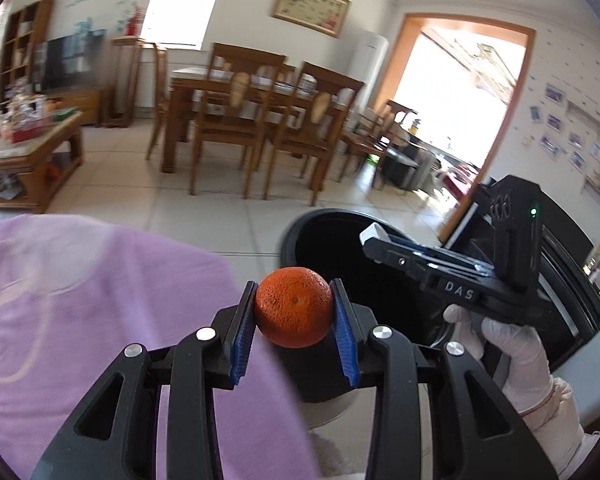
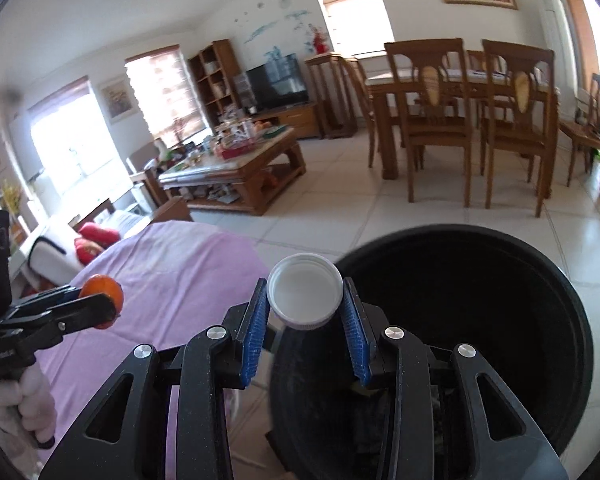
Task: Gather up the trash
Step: 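Carry the mandarin and bottle cap over the black bin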
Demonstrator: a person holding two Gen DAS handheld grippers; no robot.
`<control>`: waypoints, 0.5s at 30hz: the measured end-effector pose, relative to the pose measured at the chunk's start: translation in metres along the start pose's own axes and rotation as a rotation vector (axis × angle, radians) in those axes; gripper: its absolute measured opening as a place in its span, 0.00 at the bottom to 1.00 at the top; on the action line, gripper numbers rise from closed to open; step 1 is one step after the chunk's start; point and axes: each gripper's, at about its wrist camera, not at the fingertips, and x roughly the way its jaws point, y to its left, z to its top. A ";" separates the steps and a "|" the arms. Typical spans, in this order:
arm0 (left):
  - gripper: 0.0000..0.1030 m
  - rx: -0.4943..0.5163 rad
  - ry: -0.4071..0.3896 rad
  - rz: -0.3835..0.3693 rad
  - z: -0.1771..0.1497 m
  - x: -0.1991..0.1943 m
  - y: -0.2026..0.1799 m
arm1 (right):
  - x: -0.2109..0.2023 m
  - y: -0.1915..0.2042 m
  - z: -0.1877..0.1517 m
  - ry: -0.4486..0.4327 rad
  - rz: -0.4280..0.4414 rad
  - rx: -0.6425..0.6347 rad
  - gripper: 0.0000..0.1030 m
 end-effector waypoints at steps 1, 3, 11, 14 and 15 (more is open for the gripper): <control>0.35 0.006 0.014 -0.023 0.002 0.015 -0.010 | -0.004 -0.015 -0.004 -0.002 -0.013 0.022 0.35; 0.35 0.020 0.041 -0.047 0.004 0.039 -0.024 | -0.011 -0.037 -0.011 -0.005 -0.034 0.050 0.35; 0.35 0.054 0.137 -0.066 0.005 0.115 -0.051 | -0.021 -0.099 -0.030 -0.006 -0.074 0.115 0.35; 0.35 0.052 0.172 -0.056 0.005 0.130 -0.049 | -0.016 -0.108 -0.036 -0.002 -0.075 0.137 0.35; 0.35 0.051 0.181 -0.053 0.004 0.132 -0.048 | -0.014 -0.110 -0.037 -0.001 -0.070 0.144 0.35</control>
